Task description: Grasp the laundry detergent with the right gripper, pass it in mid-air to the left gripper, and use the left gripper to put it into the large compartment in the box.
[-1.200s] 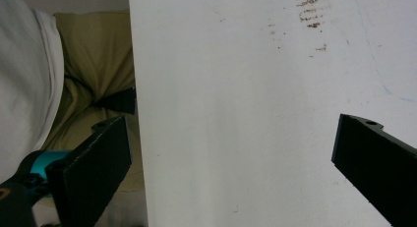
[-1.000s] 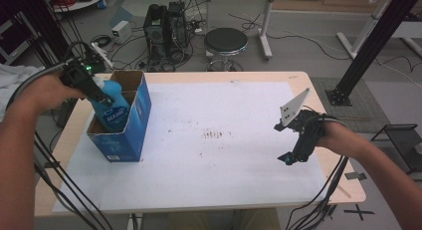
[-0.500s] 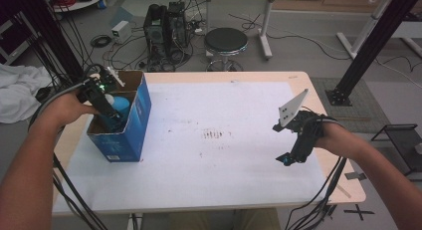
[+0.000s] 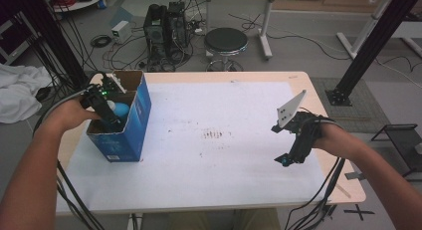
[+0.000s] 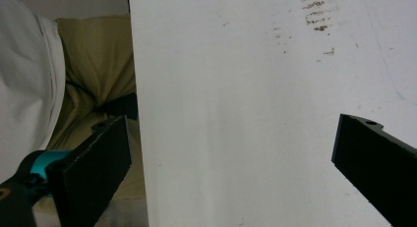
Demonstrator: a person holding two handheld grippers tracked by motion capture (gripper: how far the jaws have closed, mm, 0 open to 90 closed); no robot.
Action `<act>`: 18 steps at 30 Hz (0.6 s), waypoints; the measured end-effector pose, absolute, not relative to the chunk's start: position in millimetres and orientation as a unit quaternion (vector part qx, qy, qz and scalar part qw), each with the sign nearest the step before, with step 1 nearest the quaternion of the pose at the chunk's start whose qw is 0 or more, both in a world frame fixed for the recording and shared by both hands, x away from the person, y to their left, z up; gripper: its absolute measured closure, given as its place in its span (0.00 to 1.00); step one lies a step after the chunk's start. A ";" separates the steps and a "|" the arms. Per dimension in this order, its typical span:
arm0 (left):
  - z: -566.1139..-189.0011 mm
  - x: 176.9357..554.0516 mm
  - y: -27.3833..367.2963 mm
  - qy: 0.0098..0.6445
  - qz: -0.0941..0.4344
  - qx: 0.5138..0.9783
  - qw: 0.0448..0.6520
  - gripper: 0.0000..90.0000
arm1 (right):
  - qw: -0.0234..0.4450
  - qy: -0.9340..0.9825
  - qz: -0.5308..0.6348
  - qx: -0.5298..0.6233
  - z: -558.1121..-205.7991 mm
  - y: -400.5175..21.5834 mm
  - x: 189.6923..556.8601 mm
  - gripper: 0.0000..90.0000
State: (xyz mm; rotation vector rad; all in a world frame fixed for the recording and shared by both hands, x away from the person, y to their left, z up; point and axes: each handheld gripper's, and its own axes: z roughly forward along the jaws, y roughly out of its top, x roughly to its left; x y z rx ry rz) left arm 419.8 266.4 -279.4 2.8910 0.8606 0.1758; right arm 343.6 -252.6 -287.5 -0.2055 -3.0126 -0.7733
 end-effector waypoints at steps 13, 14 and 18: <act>-281.8 423.0 265.1 0.300 0.053 0.950 0.075 0.39 | 0.014 -0.965 -0.254 -0.068 -287.3 -252.9 342.1 0.01; -283.3 422.0 264.4 0.310 0.055 0.946 0.081 0.36 | 0.013 -0.965 -0.254 -0.065 -287.5 -253.2 342.7 0.01; -282.4 422.4 266.0 0.311 0.057 0.945 0.085 0.36 | 0.014 -0.965 -0.254 -0.068 -287.6 -253.3 342.4 0.01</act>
